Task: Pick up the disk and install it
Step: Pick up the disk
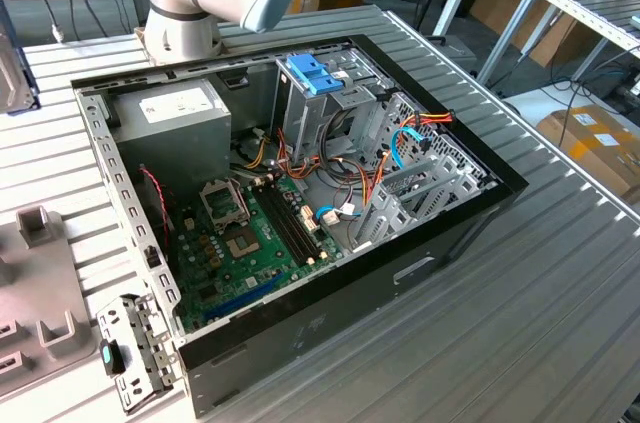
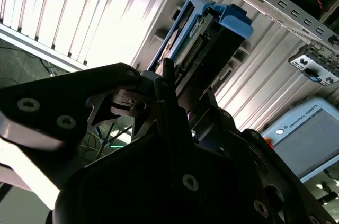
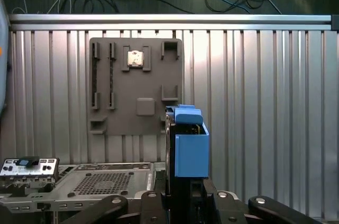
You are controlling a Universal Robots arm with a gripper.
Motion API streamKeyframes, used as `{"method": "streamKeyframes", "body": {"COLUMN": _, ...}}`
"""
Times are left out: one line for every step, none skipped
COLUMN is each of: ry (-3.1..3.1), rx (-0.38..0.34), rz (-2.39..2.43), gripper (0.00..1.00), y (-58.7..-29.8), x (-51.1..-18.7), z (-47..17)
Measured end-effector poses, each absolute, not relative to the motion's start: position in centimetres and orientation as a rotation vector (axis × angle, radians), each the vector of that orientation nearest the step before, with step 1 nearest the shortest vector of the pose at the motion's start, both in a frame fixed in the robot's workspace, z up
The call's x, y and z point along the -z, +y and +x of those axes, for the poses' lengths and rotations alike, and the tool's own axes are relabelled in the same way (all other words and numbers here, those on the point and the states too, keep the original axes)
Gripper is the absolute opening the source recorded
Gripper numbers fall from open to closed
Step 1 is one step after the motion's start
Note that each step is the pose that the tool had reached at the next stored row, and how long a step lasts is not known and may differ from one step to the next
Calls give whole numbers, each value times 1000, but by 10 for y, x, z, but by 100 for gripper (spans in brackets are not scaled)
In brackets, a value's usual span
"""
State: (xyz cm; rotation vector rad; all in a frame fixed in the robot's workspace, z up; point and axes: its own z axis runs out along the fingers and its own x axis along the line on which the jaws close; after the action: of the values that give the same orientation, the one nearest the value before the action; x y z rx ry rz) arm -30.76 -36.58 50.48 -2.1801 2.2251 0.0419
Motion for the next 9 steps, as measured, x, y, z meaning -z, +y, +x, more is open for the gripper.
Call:
{"method": "streamKeyframes", "body": {"ry": 2225, "rx": -42, "rz": -2180, "gripper": 35, "y": -366, "x": -505, "z": -299}}
{"method": "streamKeyframes", "body": {"ry": 2225, "rx": -42, "rz": -2180, "gripper": 35, "y": -366, "x": -505, "z": -296}}
{"method": "streamKeyframes", "body": {"ry": 2225, "rx": -42, "rz": -2180, "gripper": 35, "y": -366, "x": -505, "z": -291}}
{"method": "streamKeyframes", "body": {"ry": 2225, "rx": -42, "rz": -2180, "gripper": 35, "y": -366, "x": -505, "z": -285}}
{"method": "streamKeyframes", "body": {"ry": 2225, "rx": -42, "rz": -2180, "gripper": 35, "y": -366, "x": -505, "z": -281}}
{"method": "streamKeyframes", "body": {"ry": 2225, "rx": -42, "rz": -2180, "gripper": 35, "y": -366, "x": -505, "z": -277}}
{"method": "streamKeyframes", "body": {"ry": 2225, "rx": -42, "rz": -2180, "gripper": 35, "y": -366, "x": -505, "z": -272}}
{"method": "streamKeyframes", "body": {"ry": 2225, "rx": -42, "rz": -2180, "gripper": 35, "y": -366, "x": -505, "z": -262}}
{"method": "streamKeyframes", "body": {"ry": 2225, "rx": -42, "rz": -2180, "gripper": 35, "y": -366, "x": -505, "z": -257}}
